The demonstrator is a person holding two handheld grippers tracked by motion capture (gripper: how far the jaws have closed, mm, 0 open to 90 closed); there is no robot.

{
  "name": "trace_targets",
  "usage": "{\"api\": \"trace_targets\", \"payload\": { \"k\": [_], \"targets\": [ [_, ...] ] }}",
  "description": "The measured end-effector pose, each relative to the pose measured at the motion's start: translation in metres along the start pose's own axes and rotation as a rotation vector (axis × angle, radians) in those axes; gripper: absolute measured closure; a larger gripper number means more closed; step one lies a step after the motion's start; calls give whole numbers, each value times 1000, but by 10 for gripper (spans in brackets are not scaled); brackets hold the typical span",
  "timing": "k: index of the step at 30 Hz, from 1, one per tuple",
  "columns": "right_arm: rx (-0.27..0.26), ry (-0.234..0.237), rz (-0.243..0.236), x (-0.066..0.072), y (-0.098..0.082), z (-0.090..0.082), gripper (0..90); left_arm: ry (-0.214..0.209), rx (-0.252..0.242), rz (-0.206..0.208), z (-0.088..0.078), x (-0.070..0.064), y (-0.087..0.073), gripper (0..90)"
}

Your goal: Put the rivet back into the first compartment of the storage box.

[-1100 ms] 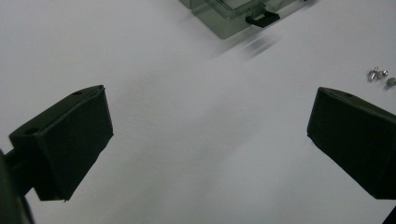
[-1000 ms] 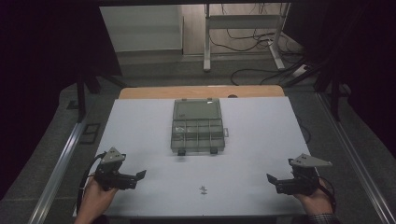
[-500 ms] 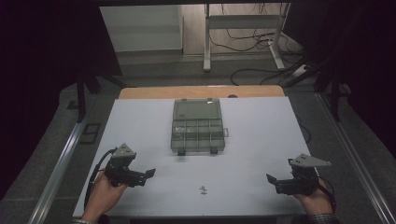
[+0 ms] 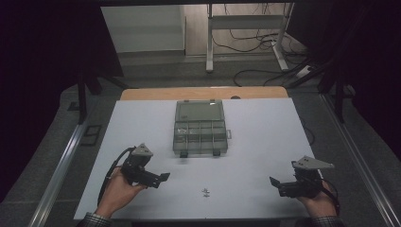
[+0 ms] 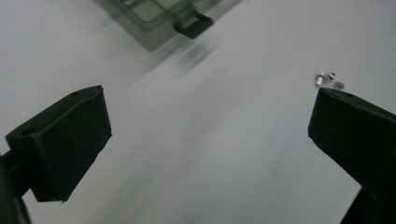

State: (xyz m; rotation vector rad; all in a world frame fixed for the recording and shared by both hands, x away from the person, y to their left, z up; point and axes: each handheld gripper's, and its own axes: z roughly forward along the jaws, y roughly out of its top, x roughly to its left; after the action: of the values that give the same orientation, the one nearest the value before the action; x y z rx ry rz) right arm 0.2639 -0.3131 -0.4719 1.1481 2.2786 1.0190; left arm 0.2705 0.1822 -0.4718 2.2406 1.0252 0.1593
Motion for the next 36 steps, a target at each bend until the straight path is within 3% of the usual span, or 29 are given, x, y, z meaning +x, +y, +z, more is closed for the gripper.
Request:
{"api": "trace_targets", "payload": {
  "k": [12, 36],
  "targets": [
    [6, 3, -8, 0, 0, 0, 0, -42, 68, 84, 32, -20, 24, 0],
    [13, 12, -13, 1, -1, 1, 0, -101, 159, 172, 75, -55, 52, 0]
  ]
}}
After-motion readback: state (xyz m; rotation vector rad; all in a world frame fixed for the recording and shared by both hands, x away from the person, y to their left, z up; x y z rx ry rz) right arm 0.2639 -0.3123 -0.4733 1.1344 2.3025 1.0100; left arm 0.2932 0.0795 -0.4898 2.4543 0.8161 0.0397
